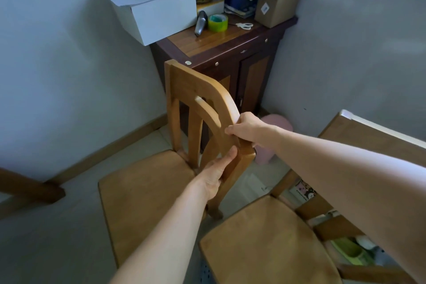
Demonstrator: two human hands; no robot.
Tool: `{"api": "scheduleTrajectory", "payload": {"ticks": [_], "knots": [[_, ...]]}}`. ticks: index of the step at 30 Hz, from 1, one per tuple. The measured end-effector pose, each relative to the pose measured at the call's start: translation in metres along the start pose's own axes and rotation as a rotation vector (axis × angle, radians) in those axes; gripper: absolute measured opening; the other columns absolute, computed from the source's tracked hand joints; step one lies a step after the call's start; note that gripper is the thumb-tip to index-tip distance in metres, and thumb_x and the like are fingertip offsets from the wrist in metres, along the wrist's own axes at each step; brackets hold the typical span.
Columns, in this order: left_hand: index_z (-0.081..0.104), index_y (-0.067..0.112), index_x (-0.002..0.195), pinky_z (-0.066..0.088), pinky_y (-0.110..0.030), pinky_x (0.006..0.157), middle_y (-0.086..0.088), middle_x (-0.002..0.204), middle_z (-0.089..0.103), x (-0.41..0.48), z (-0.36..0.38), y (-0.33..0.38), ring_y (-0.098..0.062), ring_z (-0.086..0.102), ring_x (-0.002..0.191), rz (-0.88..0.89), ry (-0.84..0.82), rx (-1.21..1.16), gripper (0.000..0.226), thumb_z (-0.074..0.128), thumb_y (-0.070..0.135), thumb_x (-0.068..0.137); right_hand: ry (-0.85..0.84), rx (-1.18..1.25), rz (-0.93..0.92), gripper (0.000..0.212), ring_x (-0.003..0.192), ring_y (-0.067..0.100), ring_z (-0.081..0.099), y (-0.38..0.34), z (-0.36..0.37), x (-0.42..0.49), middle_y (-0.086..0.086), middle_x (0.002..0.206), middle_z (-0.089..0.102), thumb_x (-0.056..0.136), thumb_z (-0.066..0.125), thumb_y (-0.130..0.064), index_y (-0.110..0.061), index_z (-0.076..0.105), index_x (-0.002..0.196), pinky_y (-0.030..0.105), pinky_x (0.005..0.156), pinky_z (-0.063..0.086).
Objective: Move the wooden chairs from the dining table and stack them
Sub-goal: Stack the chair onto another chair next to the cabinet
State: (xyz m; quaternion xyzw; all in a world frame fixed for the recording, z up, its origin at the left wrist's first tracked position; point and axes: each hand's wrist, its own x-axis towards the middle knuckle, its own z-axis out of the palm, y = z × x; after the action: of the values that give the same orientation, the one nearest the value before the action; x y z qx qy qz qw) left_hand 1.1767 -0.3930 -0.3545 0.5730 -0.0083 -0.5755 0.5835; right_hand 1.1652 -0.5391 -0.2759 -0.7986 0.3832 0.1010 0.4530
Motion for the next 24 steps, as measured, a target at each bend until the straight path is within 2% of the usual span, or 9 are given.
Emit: {"api": "scheduleTrajectory", "payload": {"ticks": [2,5,7,9,17,24], "knots": [[0.06,0.03,0.116,0.034,-0.041,0.106,0.004,0.123,0.065,0.001,-0.005,0.004,-0.019,0.052,0.118,-0.018,-0.023,0.001,0.071,0.079,0.066,0.057,0.028,0.027,0.006,0.046,0.096,0.024,0.065,-0.008,0.001,0.006,0.008,0.113,0.064,0.089,0.068,-0.032,-0.015,0.051,0.128,0.036,0.076,0.056],[0.05,0.026,0.137,0.026,-0.049,0.114,-0.001,0.141,0.056,0.005,-0.013,0.019,-0.028,0.041,0.136,-0.045,-0.059,0.029,0.1,0.086,0.063,0.051,0.07,0.114,0.033,0.046,0.096,0.024,0.063,-0.017,0.004,0.016,0.009,0.114,0.063,0.088,0.069,-0.03,-0.016,0.05,0.128,0.037,0.081,0.053],[0.046,0.023,0.142,0.026,-0.05,0.116,-0.004,0.144,0.053,0.007,-0.013,0.03,-0.033,0.038,0.138,-0.05,-0.057,0.04,0.117,0.091,0.059,0.04,0.072,0.176,0.066,0.047,0.098,0.025,0.063,-0.021,0.004,0.021,0.009,0.114,0.064,0.087,0.071,-0.028,-0.017,0.051,0.128,0.039,0.084,0.052],[0.045,0.022,0.143,0.028,-0.051,0.116,-0.005,0.142,0.055,0.012,-0.013,0.035,-0.035,0.042,0.135,-0.055,-0.048,0.037,0.124,0.094,0.056,0.034,0.056,0.227,0.099,0.049,0.1,0.027,0.063,-0.024,0.002,0.025,0.009,0.114,0.064,0.085,0.072,-0.025,-0.017,0.052,0.13,0.041,0.085,0.052],[0.046,0.021,0.143,0.029,-0.054,0.115,-0.005,0.139,0.058,0.02,-0.011,0.035,-0.036,0.046,0.131,-0.024,-0.049,0.078,0.121,0.092,0.058,0.038,0.035,0.292,0.112,0.054,0.1,0.028,0.06,-0.025,-0.004,0.041,0.008,0.111,0.062,0.082,0.071,-0.012,-0.021,0.053,0.132,0.045,0.088,0.051],[0.047,0.023,0.141,0.03,-0.052,0.115,-0.002,0.139,0.057,0.03,0.032,0.038,-0.036,0.044,0.132,0.004,-0.035,0.071,0.118,0.092,0.058,0.038,0.084,0.31,0.092,0.054,0.098,0.027,0.06,-0.001,-0.034,0.047,0.006,0.112,0.06,0.084,0.071,-0.013,-0.025,0.052,0.133,0.046,0.089,0.052]]}}
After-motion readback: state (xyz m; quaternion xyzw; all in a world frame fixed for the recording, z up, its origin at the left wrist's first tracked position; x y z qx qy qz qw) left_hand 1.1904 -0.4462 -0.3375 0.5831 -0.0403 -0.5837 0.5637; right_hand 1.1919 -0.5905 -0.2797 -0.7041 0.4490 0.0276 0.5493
